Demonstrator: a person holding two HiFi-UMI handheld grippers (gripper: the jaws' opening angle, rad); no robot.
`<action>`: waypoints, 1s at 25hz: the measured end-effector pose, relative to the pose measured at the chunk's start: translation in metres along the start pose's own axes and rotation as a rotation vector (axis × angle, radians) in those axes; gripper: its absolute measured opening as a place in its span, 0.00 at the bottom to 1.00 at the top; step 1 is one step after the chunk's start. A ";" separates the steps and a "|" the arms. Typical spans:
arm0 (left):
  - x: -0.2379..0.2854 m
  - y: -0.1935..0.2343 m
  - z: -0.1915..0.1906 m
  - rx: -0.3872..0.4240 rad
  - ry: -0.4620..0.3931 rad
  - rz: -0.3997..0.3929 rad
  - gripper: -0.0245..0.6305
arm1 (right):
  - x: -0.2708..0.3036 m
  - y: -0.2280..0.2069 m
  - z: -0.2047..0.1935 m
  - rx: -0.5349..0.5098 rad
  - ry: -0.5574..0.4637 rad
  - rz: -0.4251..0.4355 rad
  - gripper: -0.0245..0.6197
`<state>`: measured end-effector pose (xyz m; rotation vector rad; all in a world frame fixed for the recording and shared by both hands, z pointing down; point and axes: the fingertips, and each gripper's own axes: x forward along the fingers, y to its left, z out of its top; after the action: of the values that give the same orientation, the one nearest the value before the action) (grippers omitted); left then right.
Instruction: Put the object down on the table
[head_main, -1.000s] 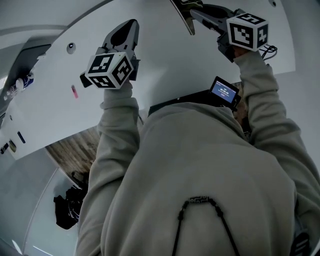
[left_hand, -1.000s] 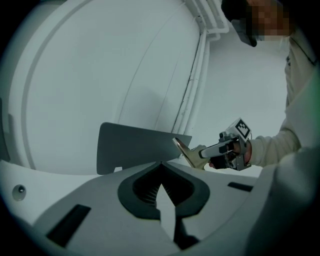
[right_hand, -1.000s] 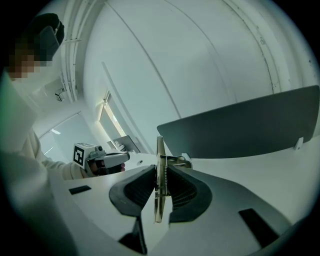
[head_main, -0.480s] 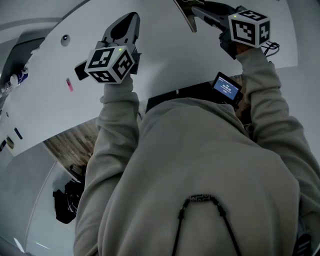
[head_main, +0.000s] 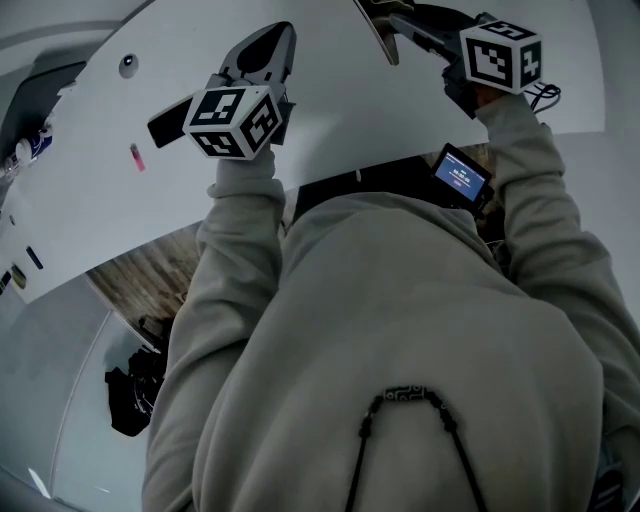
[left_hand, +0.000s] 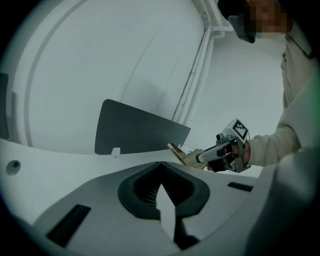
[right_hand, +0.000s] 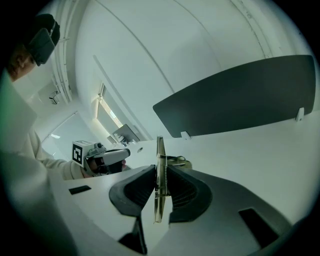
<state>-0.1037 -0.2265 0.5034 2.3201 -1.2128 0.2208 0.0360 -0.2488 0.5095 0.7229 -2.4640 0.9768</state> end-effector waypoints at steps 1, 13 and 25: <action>-0.001 0.001 -0.005 -0.004 0.005 0.000 0.04 | 0.002 0.000 -0.005 0.005 0.003 -0.002 0.18; -0.005 0.003 -0.075 -0.046 0.087 -0.013 0.04 | 0.019 -0.003 -0.075 0.084 0.084 -0.015 0.18; 0.011 -0.008 -0.116 -0.148 0.153 -0.053 0.04 | 0.030 -0.019 -0.115 0.191 0.142 0.000 0.18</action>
<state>-0.0806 -0.1716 0.6033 2.1631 -1.0554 0.2747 0.0425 -0.1879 0.6124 0.6876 -2.2702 1.2314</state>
